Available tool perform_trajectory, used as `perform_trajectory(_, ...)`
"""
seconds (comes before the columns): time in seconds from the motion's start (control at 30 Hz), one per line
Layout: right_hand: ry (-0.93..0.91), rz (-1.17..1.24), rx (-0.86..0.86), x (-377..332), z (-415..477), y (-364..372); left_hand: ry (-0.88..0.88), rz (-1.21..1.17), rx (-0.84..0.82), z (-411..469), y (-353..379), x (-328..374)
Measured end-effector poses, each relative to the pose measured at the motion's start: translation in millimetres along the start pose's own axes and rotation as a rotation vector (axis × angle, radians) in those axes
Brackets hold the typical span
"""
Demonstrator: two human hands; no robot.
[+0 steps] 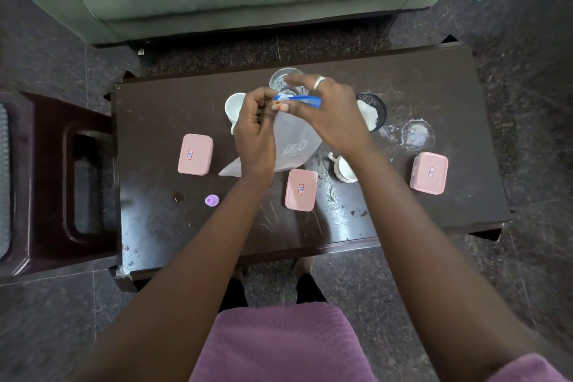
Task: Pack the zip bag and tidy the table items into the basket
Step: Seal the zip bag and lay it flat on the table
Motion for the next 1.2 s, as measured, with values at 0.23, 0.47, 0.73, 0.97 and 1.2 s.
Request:
perform_trajectory(0.23,-0.006,0.076,0.05,2,4,5,-0.07,-0.04,0.087,0,4,1)
perform_trajectory(0.47,-0.056,-0.022,0.069,12,8,9,-0.06,0.052,0.149,-5,11,0)
perform_trajectory(0.73,-0.048,-0.111,0.042,35,16,-4,0.083,0.211,0.223,-3,13,4)
perform_trajectory(0.97,-0.006,-0.172,0.07,71,15,-30,0.044,0.236,0.273,12,4,-2)
perform_trajectory(1.2,0.109,-0.081,0.052,93,17,-46,0.022,0.22,0.31,21,-2,-8)
Point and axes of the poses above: each hand's wrist, its own z-axis towards the middle knuckle, its own y-axis out of the palm, x = y × z, the point moved 3 cm from there along z, towards the middle knuckle, and after that the axes turned 14 degrees about x, right-handed, at the moved point
